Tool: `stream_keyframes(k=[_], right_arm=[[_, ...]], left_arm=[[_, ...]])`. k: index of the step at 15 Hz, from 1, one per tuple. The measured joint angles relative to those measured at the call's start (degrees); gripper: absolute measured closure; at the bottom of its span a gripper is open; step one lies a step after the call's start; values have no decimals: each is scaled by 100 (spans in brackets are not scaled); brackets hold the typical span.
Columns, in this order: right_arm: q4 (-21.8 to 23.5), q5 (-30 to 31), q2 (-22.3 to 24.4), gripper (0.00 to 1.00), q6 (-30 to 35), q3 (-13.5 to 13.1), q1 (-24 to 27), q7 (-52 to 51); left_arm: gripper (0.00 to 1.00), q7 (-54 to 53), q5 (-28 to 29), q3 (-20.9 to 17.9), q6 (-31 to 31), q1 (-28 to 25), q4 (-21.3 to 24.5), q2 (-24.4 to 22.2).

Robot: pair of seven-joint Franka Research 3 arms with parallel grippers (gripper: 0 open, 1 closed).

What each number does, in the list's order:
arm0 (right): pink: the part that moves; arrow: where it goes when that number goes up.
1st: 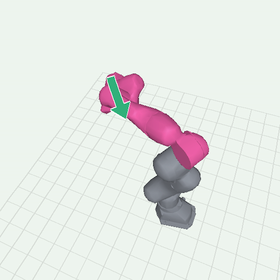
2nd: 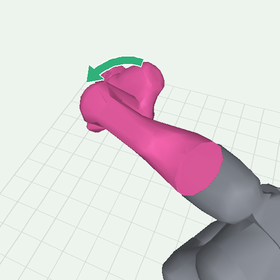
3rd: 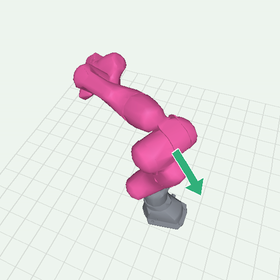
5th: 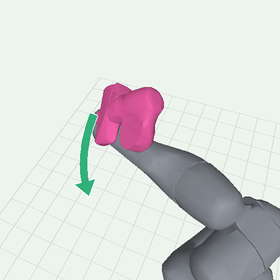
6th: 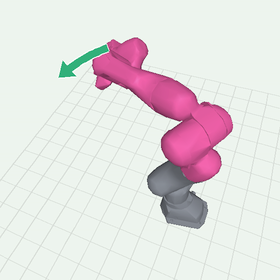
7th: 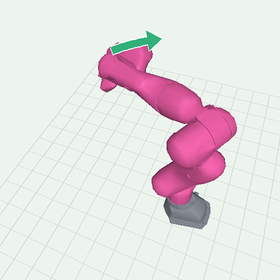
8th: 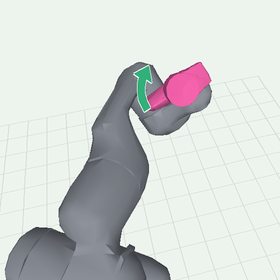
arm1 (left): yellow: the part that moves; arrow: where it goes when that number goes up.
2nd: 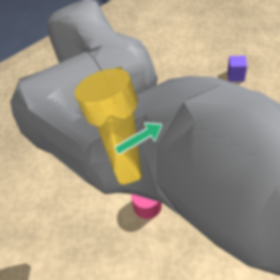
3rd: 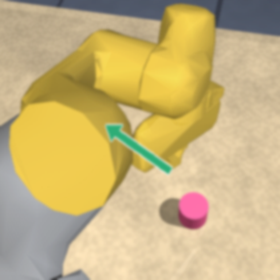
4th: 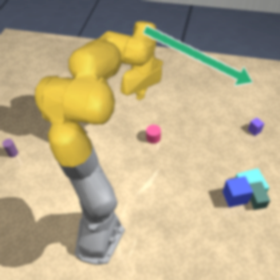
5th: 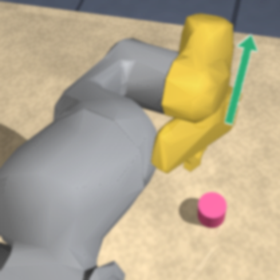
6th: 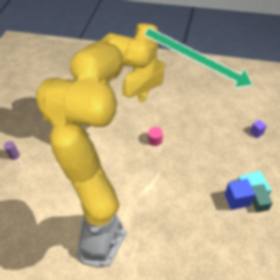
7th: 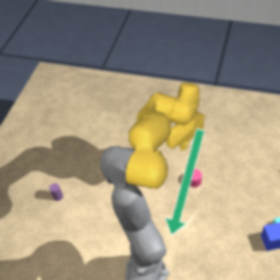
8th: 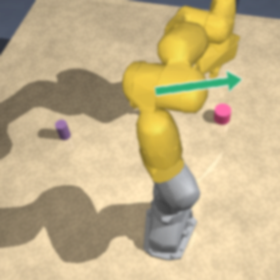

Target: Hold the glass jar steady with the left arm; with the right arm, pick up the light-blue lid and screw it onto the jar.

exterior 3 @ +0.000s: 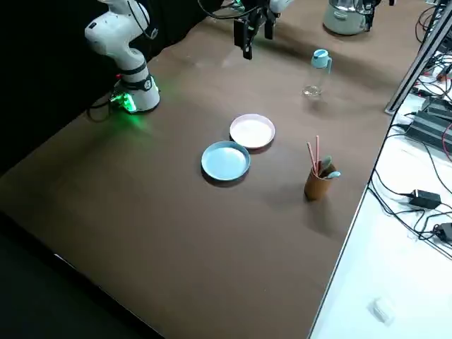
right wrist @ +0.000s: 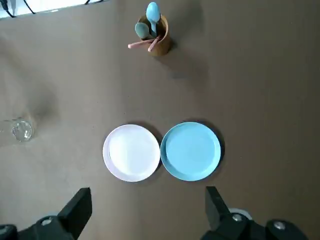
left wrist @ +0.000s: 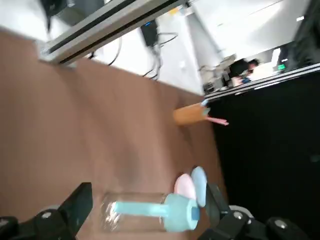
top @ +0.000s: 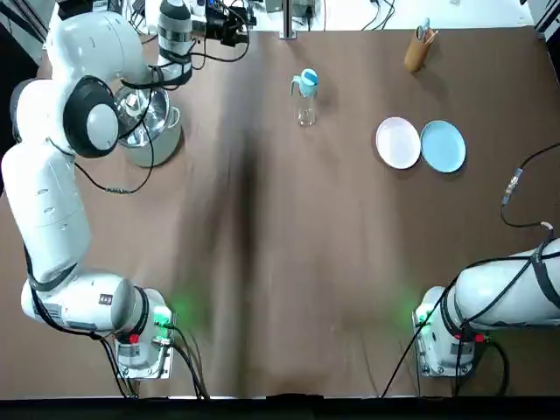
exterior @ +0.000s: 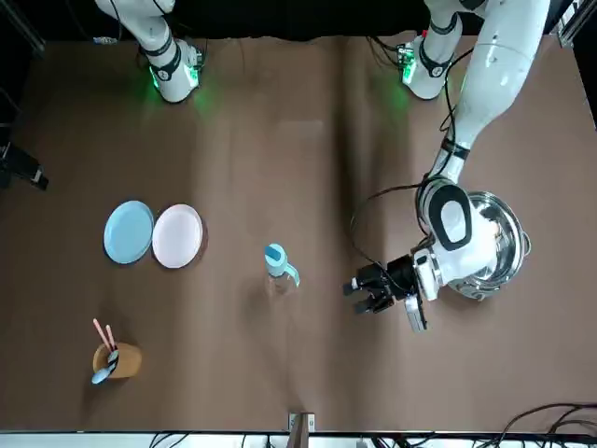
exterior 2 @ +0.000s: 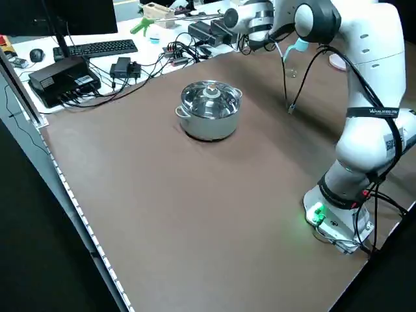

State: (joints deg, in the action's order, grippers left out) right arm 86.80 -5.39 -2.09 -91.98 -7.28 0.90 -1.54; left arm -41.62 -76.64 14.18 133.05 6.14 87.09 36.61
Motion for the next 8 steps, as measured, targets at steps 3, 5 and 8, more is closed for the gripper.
stream_keyframes(k=[3, 5, 8], right_arm=[[7, 0, 0, 0, 4, 0, 8, 0], [8, 0, 0, 0, 4, 0, 8, 0], [10, 0, 0, 0, 4, 0, 8, 0]], left_arm=[[0, 1711, 1035, -27, -1, -7, 8, -216], [0, 2857, 1193, -27, -3, 2, 56, -331], [0, 4206, 1231, -27, -4, 43, 222, -477]])
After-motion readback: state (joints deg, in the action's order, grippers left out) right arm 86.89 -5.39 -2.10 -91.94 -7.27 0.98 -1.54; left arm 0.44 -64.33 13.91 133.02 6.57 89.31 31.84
